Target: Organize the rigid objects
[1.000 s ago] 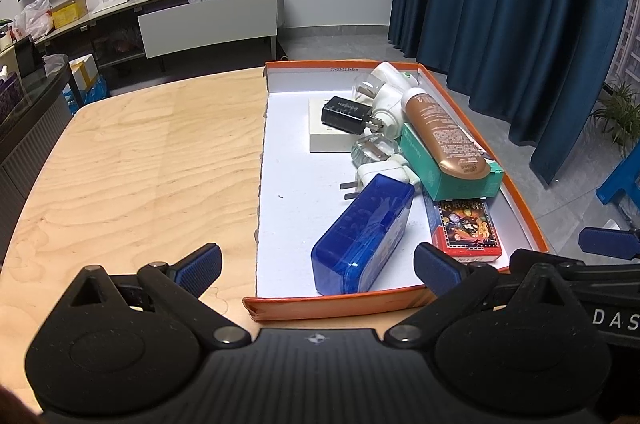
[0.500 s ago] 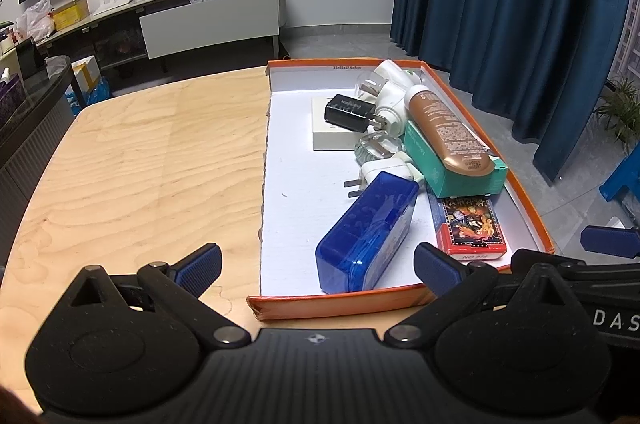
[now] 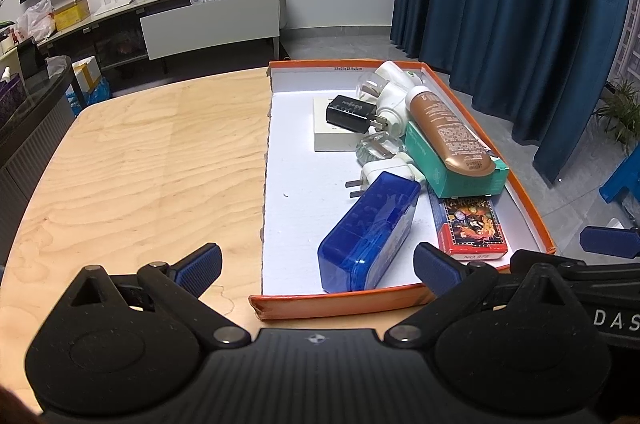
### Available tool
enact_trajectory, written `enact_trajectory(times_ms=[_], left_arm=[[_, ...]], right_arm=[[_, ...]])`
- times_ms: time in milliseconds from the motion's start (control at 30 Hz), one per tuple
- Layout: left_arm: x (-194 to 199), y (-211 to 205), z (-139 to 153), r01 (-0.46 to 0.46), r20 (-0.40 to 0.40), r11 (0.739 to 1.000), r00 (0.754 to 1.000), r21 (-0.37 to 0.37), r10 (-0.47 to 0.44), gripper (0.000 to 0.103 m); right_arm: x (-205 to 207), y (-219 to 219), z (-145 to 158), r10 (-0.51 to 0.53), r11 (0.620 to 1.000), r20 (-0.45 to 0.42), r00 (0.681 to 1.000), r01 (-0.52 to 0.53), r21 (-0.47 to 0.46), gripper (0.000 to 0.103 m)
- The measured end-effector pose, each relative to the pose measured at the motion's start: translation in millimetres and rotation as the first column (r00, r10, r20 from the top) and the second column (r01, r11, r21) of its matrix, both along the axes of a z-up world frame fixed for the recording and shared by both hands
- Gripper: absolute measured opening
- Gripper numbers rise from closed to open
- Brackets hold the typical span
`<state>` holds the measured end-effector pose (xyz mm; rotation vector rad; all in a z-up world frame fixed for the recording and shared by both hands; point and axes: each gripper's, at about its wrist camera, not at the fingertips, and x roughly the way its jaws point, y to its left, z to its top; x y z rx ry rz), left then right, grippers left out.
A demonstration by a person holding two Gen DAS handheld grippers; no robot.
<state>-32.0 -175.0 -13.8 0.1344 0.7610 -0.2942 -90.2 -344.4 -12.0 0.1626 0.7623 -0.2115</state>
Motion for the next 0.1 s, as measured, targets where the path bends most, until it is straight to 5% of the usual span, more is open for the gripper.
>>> enact_trajectory(times_ms=[100], left_arm=[[1.5,0.5,-0.3,0.008,-0.007,1.0,1.0,-0.004,-0.008,0.103]], right_arm=[[-0.1,1.0,-0.2,0.0,1.0,-0.001,1.0,0.0,-0.002,0.089]])
